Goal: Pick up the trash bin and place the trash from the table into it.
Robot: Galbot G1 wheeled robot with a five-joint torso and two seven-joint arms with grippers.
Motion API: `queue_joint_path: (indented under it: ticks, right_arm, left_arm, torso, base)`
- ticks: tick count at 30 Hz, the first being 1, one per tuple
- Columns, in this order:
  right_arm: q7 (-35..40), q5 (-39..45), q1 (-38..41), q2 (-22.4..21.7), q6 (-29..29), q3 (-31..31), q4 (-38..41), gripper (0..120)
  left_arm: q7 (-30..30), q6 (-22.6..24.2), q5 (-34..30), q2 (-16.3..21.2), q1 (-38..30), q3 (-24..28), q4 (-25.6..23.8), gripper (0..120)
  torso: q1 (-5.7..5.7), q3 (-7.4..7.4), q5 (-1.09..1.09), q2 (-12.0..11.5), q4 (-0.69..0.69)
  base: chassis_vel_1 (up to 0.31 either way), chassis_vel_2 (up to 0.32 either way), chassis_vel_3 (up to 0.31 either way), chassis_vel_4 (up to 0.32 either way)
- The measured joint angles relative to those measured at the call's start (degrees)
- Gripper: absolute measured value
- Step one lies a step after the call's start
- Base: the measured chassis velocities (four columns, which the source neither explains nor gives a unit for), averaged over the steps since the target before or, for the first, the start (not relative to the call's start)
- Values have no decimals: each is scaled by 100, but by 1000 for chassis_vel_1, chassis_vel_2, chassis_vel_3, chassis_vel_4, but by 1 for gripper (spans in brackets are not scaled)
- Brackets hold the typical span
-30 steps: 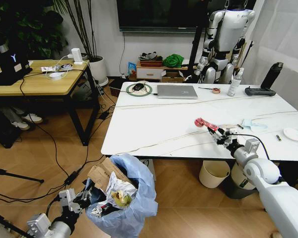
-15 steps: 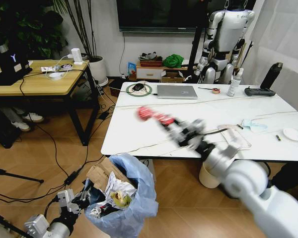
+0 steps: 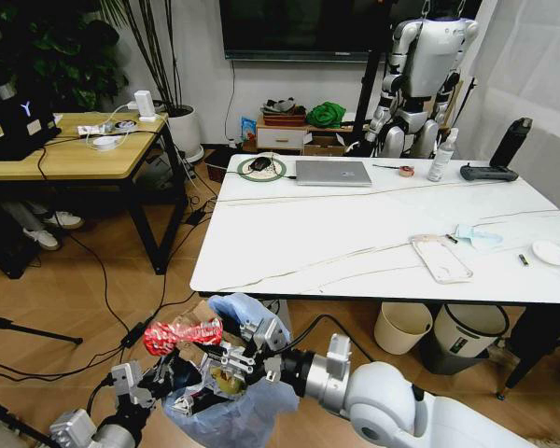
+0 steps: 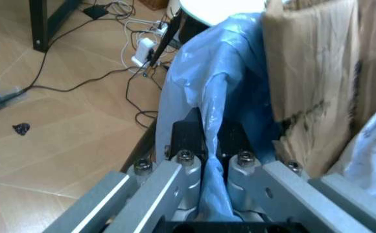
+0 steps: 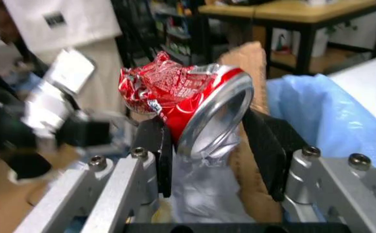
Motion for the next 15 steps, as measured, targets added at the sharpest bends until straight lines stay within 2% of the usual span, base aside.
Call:
queue_joint_path:
  ticks: [1,3,6,11,15]
  right_arm:
    - [31,-86,-18,-17,-22,-8,-36,31]
    - [58,-182,-38,-39,-42,-15,-62,29]
    - [119,-454,-105,-100,-84,-27,-94,14]
    - [139,-530,-130,-114,-93,-9,-78,0]
    - [111,-448,-90,-69,26,82,-17,0]
  left_arm:
    - [-1,0,7,-7,1,2,5,0]
    - [-2,1,15,-15,2,3,10,0]
    - [-11,5,25,-19,2,6,11,0]
    - [-24,13,15,9,-26,6,14,0]
    - [-30,14,-16,25,-48,6,42,0]
  torso:
    - [0,0,0,0,0]
    - [0,0,0,0,0]
    - [0,0,0,0,0]
    - [0,0,0,0,0]
    - [0,0,0,0,0]
  base:
    - [0,0,0,0]
    - [0,0,0,0]
    - [0,0,0,0]
    - [0,0,0,0]
    - [0,0,0,0]
